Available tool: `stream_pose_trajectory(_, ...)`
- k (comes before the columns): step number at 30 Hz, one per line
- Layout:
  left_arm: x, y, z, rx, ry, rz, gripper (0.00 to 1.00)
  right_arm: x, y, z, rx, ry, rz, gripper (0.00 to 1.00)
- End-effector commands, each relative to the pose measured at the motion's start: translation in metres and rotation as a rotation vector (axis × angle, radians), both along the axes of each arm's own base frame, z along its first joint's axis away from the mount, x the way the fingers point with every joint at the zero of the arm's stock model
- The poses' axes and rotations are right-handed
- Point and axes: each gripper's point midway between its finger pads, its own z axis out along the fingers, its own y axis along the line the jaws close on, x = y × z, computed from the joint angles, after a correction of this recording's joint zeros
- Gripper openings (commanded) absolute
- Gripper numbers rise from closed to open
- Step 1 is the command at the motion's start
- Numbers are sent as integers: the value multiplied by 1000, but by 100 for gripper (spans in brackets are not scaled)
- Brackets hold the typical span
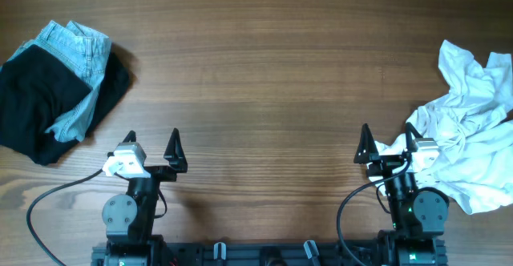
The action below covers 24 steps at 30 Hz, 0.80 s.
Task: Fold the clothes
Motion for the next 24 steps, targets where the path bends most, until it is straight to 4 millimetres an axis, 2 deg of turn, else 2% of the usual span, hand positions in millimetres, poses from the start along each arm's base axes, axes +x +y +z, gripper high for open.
stream_pose_trajectory(1, 0, -1, -2, -13, 0, -5, 100, 0, -3, 0, 11, 4, -21, 100)
stream_pose_trajectory(4, -1, -1, -2, -13, 8, -5, 100, -1, -15, 2, -23, 54, -85, 100)
stream_pose_trajectory(8, -1, -1, 20, -13, 12, -4, 100, 2, -25, 16, -98, 143, -139, 100)
stream_pose_trajectory(11, 6, -1, 28, -12, 143, -3, 100, 11, -32, 31, -82, 290, -173, 100)
stream_pose_trajectory(14, 17, -1, 39, -11, 283, -2, 100, 25, -32, 36, -94, 488, -164, 100)
stream_pose_trajectory(17, 31, -1, 47, -9, 460, -1, 100, 37, -31, 28, -116, 773, -131, 100)
stream_pose_trajectory(21, 45, -1, 51, -8, 630, 0, 100, 59, -34, 5, -155, 1001, -111, 100)
stream_pose_trajectory(24, 52, -1, 48, -8, 658, 0, 100, 44, -84, -21, 21, 1116, -484, 97)
